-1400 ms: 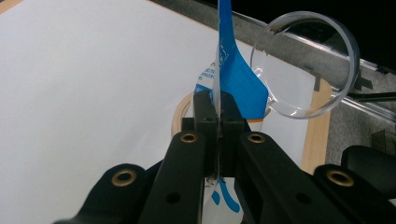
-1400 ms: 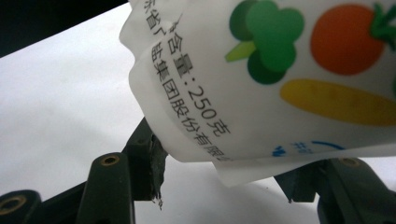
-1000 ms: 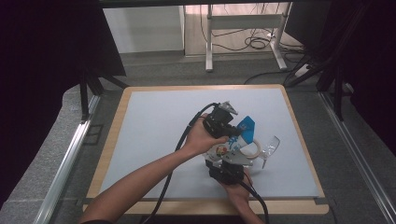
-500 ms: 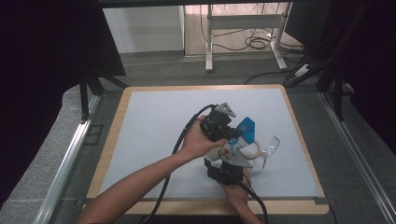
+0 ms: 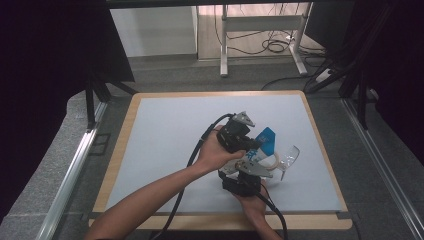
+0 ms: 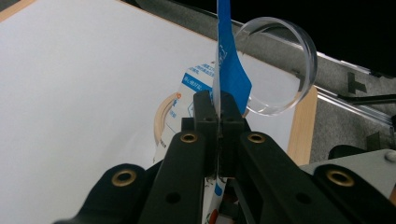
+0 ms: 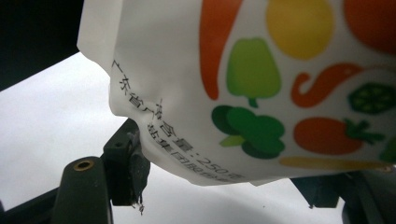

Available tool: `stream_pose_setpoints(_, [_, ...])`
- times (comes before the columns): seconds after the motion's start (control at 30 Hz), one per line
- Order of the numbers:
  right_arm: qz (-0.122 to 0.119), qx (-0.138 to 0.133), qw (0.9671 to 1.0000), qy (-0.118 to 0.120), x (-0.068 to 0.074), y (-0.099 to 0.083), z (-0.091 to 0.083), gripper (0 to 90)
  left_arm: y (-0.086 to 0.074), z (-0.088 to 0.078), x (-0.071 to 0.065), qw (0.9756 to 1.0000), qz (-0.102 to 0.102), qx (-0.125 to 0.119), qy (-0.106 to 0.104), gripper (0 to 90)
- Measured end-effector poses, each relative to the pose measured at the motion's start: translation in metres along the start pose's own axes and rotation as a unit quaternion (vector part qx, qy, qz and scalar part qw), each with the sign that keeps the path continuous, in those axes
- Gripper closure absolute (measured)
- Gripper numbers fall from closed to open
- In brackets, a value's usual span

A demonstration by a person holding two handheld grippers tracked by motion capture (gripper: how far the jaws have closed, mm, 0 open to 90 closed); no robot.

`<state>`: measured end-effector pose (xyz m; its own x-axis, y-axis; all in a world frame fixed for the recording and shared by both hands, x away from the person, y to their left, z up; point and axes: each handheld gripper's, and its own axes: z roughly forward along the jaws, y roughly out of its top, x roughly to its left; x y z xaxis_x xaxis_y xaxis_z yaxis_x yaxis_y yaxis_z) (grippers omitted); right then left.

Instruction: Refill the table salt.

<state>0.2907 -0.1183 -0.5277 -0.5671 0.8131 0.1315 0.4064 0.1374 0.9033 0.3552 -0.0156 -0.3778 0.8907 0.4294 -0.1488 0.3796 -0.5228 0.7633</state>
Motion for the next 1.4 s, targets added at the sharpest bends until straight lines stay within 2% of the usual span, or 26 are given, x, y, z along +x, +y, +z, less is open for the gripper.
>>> stream_pose_setpoints(0.4, [0.019, 0.005, 0.9997, 0.014, -0.003, 0.002, 0.000, 31.0, 0.007, 0.008, 0.006, 0.9999, -0.004, 0.014, 0.004, 90.0])
stream_pose_setpoints(0.43, [0.025, 0.005, 0.9996, 0.016, -0.002, 0.002, 0.000, 31.1, 0.008, 0.007, 0.007, 0.9998, 0.002, 0.021, 0.004, 90.0])
stream_pose_setpoints(0.53, [0.032, 0.004, 0.9992, 0.022, -0.002, 0.003, 0.000, 31.1, 0.010, 0.009, 0.008, 0.9997, 0.001, 0.025, 0.008, 90.0])
stream_pose_setpoints(0.67, [0.049, 0.006, 0.9983, 0.031, -0.001, 0.005, 0.000, 31.1, 0.013, 0.011, 0.009, 0.9992, 0.010, 0.038, 0.009, 90.0])
stream_pose_setpoints(0.73, [0.055, 0.004, 0.9979, 0.035, -0.001, 0.006, 0.000, 31.2, 0.015, 0.011, 0.010, 0.9991, 0.005, 0.041, 0.009, 90.0])
stream_pose_setpoints(0.83, [0.060, 0.000, 0.9975, 0.037, 0.001, 0.007, -0.001, 31.5, 0.018, 0.012, 0.011, 0.9987, 0.011, 0.049, 0.010, 90.0])
stream_pose_setpoints(1.0, [0.068, -0.005, 0.9971, 0.034, 0.003, 0.009, -0.002, 35.0, 0.022, 0.016, 0.011, 0.9980, 0.016, 0.061, 0.007, 90.0])
stream_pose_setpoints(1.2, [0.074, -0.010, 0.9969, 0.024, 0.000, 0.010, -0.001, 36.8, 0.023, 0.017, 0.008, 0.9979, 0.019, 0.061, 0.006, 90.0])
stream_pose_setpoints(1.4, [0.066, -0.006, 0.9976, 0.019, -0.002, 0.009, -0.001, 36.6, 0.023, 0.015, 0.006, 0.9980, 0.016, 0.061, 0.008, 90.0])
